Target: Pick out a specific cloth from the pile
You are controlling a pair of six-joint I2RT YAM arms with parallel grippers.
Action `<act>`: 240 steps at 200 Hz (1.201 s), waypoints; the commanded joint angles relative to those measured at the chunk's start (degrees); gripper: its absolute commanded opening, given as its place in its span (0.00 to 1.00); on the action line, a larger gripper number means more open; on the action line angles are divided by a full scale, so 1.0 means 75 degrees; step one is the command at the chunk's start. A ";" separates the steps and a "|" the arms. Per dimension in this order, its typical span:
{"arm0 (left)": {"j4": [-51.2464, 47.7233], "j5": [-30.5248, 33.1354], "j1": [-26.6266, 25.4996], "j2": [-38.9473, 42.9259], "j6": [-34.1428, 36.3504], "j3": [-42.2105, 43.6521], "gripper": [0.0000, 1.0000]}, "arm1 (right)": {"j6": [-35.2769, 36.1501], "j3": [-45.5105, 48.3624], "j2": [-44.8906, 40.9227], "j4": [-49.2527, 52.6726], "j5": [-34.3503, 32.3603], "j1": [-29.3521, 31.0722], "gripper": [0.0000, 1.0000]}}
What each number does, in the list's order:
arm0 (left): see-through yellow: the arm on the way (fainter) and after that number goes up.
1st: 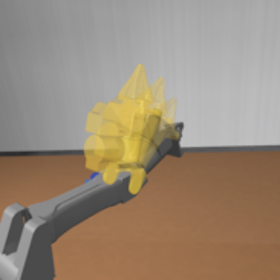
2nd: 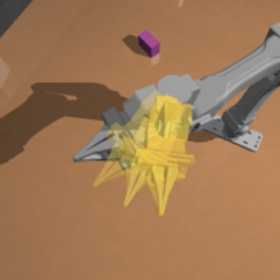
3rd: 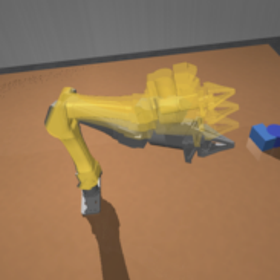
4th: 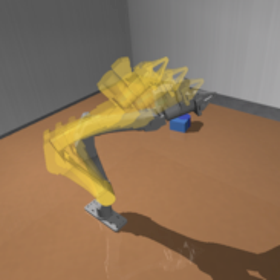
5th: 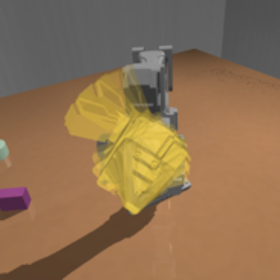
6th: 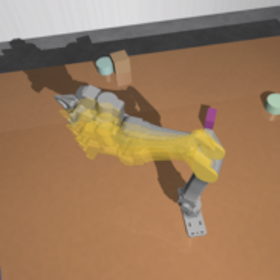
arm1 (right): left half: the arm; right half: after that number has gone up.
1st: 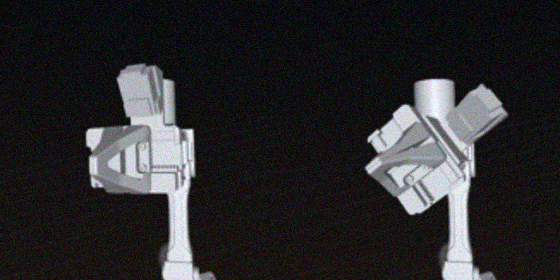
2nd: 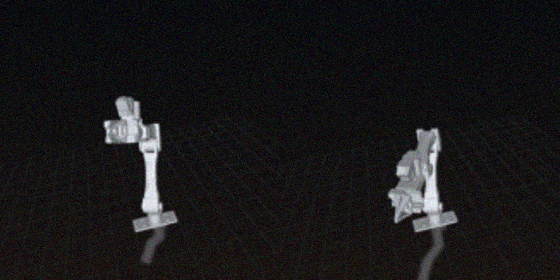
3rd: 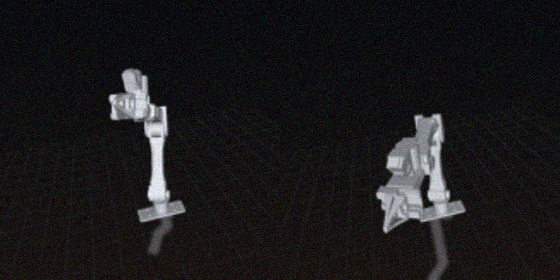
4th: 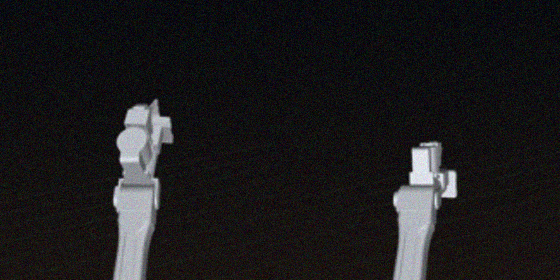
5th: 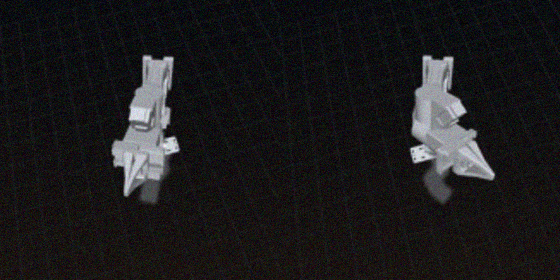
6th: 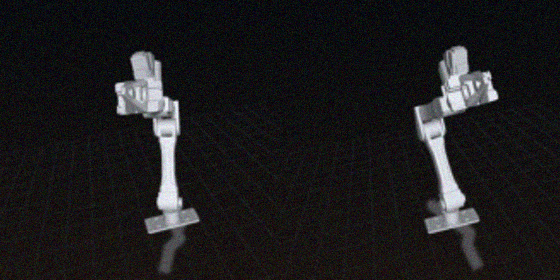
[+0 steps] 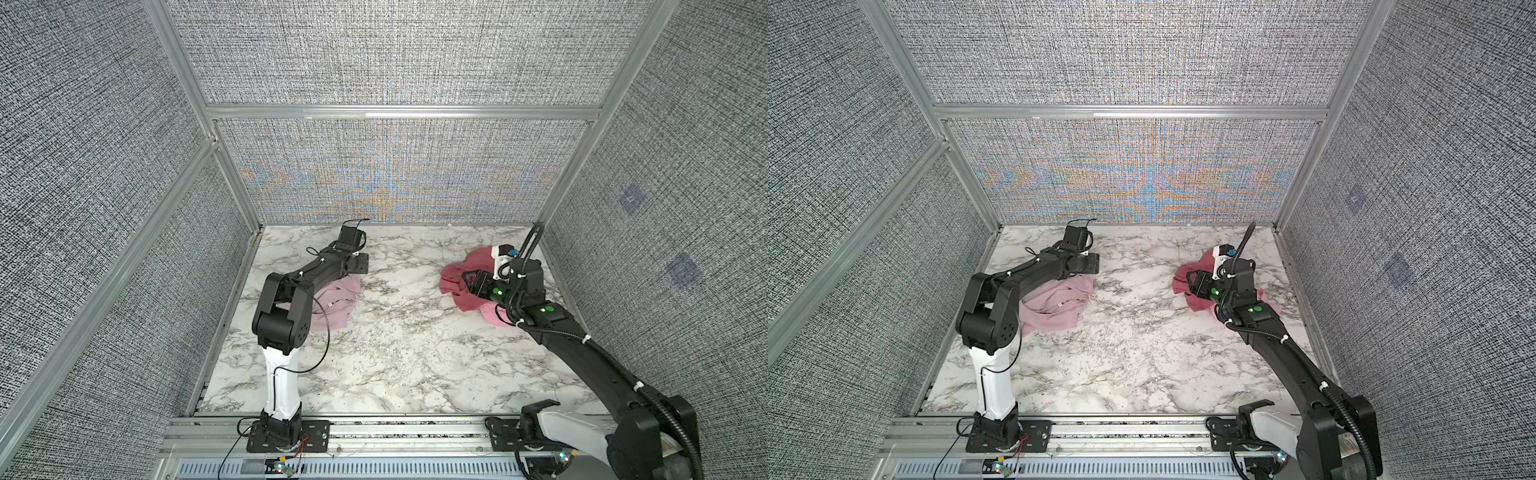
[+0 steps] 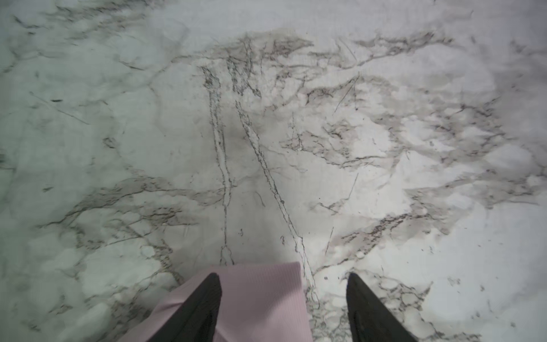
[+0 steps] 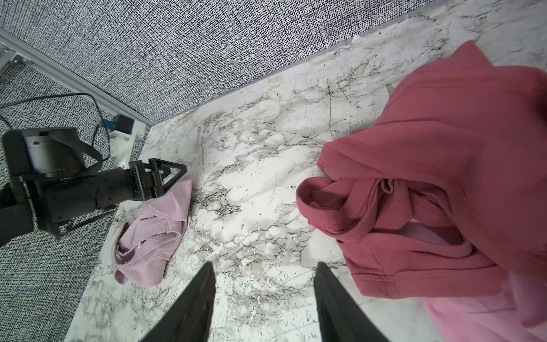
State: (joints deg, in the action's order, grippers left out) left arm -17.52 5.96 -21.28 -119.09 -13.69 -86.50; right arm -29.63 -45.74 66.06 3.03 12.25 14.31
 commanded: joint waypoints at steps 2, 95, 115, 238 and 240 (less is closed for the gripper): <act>-0.0277 -0.0076 -0.0013 -0.0377 0.0249 -0.0308 0.69 | -0.0028 -0.0028 0.0111 -0.0239 0.0001 0.0014 0.56; -0.0452 0.0656 -0.0023 0.0223 -0.0022 0.0344 0.00 | -0.0099 -0.0153 0.0293 -0.0393 0.0077 0.0014 0.56; -0.0403 0.0783 -0.0022 0.1107 -0.0152 0.0644 0.00 | -0.0128 -0.0131 0.0176 -0.0340 0.0054 0.0014 0.56; -0.1200 0.1130 0.0364 0.6486 -0.1487 0.5397 0.00 | 0.0053 -0.0162 -0.0156 -0.0052 0.0158 0.0014 0.56; -0.1071 0.0967 0.0364 0.6516 -0.1402 0.5473 0.00 | 0.0049 -0.0169 -0.0138 -0.0046 0.0171 0.0014 0.56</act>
State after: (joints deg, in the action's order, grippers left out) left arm -30.26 20.29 -18.61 -73.43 -25.67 -50.78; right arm -30.11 -45.78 64.36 2.15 12.60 14.31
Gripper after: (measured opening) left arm 0.065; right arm 0.556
